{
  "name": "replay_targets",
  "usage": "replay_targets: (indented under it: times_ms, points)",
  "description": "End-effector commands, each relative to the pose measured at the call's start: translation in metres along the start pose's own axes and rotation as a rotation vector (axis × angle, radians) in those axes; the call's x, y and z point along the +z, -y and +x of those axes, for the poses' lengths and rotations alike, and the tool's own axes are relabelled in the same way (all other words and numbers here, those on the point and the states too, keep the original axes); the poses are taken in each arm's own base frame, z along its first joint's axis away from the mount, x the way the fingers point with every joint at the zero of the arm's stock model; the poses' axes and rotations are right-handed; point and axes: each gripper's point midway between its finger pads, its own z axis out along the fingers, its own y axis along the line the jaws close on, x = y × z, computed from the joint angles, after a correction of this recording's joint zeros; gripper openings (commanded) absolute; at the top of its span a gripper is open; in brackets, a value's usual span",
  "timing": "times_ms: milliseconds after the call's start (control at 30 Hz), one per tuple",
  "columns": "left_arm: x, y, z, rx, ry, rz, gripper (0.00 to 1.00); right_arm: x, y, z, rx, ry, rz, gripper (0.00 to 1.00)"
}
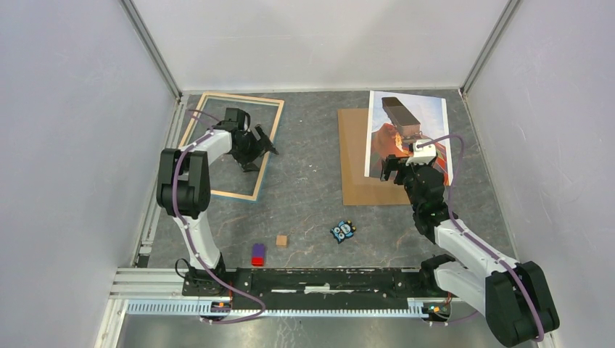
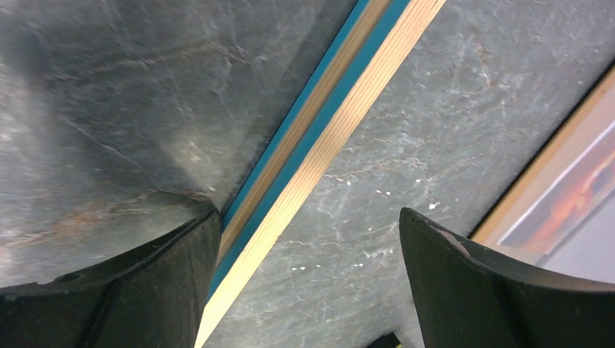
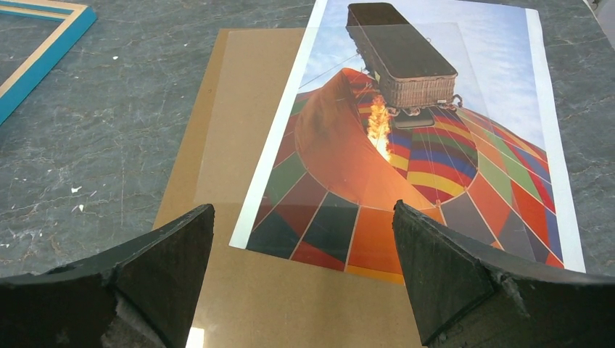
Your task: Put the photo into the frame
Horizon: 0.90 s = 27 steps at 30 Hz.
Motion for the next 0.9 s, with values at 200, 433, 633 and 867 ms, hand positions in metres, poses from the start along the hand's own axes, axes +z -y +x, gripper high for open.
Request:
replay_targets:
  times_ms: [200,433,633,867]
  points:
    - [-0.009,0.068,0.058,0.050,-0.069,0.190,1.00,0.003,0.003,-0.009,0.003,0.032,0.026,0.98]
    - [-0.030,0.096,0.072,0.174,-0.033,0.244,1.00,0.010,0.013,0.004,-0.020,-0.052,0.087,0.98]
    - [-0.068,0.108,0.054,0.275,0.125,0.262,1.00,0.013,0.022,0.019,0.031,-0.094,0.063,0.98]
    - [-0.087,0.157,0.114,0.501,0.035,0.438,1.00,0.011,0.048,0.026,0.080,-0.128,0.108,0.98]
